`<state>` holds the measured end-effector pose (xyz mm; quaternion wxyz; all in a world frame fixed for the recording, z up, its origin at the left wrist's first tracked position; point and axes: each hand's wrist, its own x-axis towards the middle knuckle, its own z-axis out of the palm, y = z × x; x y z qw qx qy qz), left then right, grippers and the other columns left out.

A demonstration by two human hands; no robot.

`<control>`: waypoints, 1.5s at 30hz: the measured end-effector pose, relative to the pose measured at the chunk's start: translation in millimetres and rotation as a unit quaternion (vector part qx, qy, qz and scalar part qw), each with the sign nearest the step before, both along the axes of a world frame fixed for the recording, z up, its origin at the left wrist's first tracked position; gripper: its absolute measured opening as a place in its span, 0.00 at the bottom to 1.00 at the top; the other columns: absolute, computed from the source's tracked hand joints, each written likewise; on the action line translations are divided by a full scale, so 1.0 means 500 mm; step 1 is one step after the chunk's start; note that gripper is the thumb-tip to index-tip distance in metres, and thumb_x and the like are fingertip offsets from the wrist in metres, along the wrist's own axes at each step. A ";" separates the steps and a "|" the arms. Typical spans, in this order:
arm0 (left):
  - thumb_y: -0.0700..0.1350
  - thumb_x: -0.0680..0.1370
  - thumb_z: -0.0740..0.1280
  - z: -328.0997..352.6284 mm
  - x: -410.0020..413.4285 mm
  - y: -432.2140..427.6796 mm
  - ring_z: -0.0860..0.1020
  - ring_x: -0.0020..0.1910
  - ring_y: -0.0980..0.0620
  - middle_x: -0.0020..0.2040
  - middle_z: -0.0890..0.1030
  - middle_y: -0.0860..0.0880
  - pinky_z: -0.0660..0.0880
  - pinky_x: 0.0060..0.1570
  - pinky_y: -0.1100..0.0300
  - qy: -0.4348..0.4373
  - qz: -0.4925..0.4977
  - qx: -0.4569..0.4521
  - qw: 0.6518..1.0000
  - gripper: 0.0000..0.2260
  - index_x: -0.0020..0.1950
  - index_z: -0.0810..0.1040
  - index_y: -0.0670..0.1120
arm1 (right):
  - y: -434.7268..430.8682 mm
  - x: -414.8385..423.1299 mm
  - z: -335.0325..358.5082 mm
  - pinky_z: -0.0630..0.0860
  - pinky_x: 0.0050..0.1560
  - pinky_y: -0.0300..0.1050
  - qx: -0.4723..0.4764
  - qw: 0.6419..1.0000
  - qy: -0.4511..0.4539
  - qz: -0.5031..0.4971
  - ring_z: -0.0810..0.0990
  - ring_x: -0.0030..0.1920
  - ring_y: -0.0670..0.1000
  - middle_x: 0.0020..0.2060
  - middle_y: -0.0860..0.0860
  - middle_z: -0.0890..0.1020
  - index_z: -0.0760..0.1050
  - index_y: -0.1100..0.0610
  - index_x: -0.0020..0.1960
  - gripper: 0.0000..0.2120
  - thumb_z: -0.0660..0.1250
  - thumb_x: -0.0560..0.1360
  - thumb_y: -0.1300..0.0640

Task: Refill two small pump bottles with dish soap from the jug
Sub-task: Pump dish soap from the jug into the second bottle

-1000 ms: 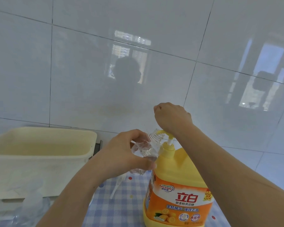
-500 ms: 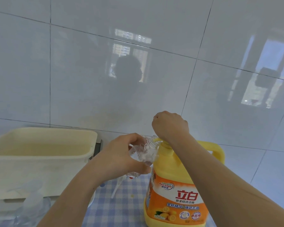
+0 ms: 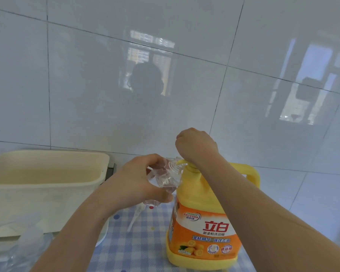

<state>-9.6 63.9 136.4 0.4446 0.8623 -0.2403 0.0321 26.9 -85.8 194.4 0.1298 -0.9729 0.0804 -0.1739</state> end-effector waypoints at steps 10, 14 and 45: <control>0.50 0.64 0.80 0.005 -0.010 -0.012 0.79 0.52 0.58 0.50 0.82 0.60 0.75 0.43 0.60 0.014 0.004 -0.058 0.998 0.21 0.54 0.79 0.57 | 0.006 -0.029 0.089 0.63 0.62 0.55 0.023 0.999 -0.030 -0.001 0.69 0.62 0.58 0.58 0.53 0.76 0.74 0.51 0.62 0.19 0.54 0.74 0.60; 0.50 0.64 0.80 0.006 -0.012 -0.011 0.79 0.49 0.61 0.48 0.82 0.61 0.71 0.35 0.63 0.014 0.007 -0.067 0.998 0.19 0.51 0.79 0.59 | 0.014 -0.032 0.085 0.62 0.63 0.57 -0.005 1.000 -0.023 0.008 0.67 0.63 0.59 0.58 0.55 0.75 0.72 0.54 0.58 0.16 0.53 0.74 0.61; 0.45 0.64 0.80 0.000 -0.008 -0.004 0.79 0.53 0.58 0.50 0.82 0.61 0.74 0.48 0.65 0.044 -0.023 -0.024 0.998 0.20 0.52 0.78 0.59 | 0.008 -0.008 0.008 0.64 0.43 0.51 -0.012 0.998 0.052 0.042 0.65 0.42 0.57 0.34 0.53 0.66 0.58 0.57 0.32 0.08 0.45 0.55 0.64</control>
